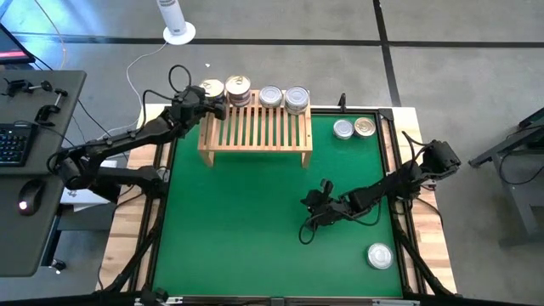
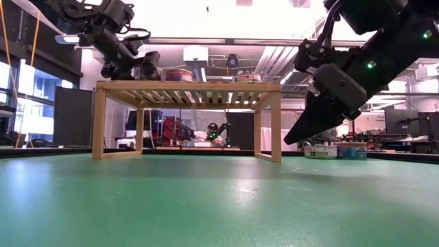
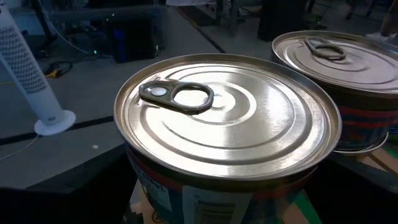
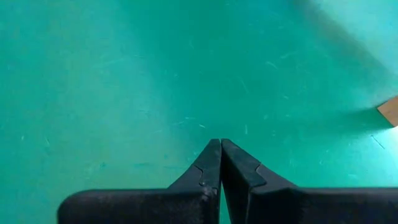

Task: Stack canned seafood by type on shelf
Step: Stack the blue pink tuna can on top of the left blue pink tuna can on the shelf

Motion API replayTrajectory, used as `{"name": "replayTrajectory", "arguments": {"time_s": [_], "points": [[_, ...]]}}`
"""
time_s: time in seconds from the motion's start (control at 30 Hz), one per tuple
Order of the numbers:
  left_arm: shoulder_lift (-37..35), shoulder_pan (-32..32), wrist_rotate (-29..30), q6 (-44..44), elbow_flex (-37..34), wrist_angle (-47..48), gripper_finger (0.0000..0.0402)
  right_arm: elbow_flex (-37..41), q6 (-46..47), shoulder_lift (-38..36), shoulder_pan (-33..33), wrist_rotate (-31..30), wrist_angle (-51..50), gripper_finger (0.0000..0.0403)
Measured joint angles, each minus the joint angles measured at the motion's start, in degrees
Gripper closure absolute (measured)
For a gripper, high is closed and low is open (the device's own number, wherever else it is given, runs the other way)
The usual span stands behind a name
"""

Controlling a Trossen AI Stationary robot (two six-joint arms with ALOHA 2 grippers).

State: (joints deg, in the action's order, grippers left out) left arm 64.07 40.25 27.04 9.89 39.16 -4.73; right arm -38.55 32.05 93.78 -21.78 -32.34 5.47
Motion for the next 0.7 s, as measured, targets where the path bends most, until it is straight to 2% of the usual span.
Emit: {"name": "replayTrajectory", "arguments": {"time_s": [0.17, 0.7], "points": [[0.0, 0.52, -1.62, 0.19, 0.09, 0.0, 0.0011, -0.01, 0.02, 0.0, 0.0, 0.02, 0.01, 0.0402], [0.04, 0.94, -1.42, -2.59, 0.07, -1.53, 0.0011, -0.01, 0.46, 0.0, 0.0, 1.11, 0.12, 0.0402]]}}
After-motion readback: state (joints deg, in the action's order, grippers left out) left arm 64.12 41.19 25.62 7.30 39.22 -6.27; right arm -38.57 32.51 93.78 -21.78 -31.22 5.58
